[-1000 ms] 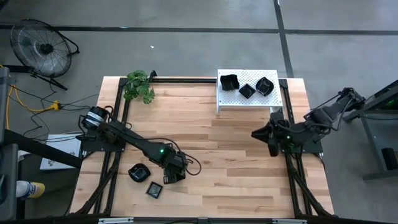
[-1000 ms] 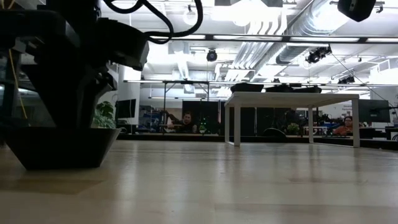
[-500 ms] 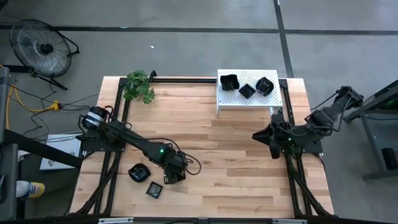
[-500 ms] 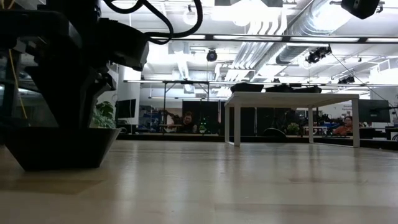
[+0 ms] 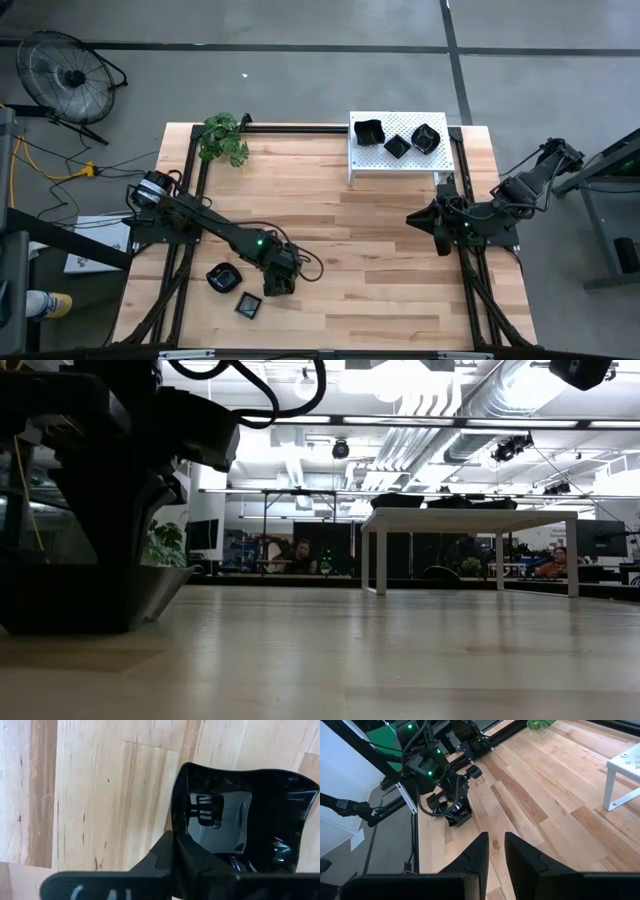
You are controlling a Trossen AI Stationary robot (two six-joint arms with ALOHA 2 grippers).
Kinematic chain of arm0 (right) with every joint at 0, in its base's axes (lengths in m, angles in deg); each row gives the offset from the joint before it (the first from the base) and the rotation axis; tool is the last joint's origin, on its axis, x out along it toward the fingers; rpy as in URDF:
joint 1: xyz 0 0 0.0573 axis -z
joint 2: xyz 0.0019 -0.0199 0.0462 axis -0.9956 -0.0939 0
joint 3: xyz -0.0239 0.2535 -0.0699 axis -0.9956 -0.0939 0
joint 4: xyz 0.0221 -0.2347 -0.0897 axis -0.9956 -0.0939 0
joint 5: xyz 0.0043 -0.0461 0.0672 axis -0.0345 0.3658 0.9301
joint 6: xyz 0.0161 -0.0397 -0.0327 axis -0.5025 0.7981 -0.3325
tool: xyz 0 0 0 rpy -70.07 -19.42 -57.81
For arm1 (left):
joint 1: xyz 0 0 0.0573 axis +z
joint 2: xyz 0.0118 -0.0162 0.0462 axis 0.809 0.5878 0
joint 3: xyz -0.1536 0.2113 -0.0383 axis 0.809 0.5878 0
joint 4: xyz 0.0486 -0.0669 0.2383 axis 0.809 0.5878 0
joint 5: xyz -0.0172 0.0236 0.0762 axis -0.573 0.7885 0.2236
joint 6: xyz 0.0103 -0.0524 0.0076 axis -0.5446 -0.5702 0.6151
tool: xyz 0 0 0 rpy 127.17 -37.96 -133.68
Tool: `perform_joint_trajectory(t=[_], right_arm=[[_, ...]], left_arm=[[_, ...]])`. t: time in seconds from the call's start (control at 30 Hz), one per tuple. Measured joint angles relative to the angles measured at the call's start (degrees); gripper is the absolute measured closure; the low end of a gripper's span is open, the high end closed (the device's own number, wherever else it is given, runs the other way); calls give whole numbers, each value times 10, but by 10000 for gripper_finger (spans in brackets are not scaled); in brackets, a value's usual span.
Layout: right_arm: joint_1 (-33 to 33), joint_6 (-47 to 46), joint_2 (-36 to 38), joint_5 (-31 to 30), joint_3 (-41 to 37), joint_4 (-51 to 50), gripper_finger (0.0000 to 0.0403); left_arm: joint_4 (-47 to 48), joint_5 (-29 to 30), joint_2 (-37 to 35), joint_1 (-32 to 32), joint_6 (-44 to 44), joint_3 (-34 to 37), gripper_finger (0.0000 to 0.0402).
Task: Pick & Place Mini shaped plates
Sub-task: Stack the distorted square plate on top of the distorted square plate on the shelf
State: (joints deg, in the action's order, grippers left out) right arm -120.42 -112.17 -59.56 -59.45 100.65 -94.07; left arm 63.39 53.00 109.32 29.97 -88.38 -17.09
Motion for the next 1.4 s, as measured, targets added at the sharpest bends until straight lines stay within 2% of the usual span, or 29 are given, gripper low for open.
perform_joint_trajectory(t=[0.5,0.87,1.13,1.4], right_arm=[[0,0,0,0,0,0,346],[0,1,0,-4,0,0,346],[0,2,0,-38,0,0,346],[0,7,-19,-106,0,19,346]], left_arm=[[-13,23,-19,0,0,0,401],[-77,124,-77,0,-1,0,401],[-128,185,-94,0,3,-3,401],[-179,285,-95,0,100,-50,401]])
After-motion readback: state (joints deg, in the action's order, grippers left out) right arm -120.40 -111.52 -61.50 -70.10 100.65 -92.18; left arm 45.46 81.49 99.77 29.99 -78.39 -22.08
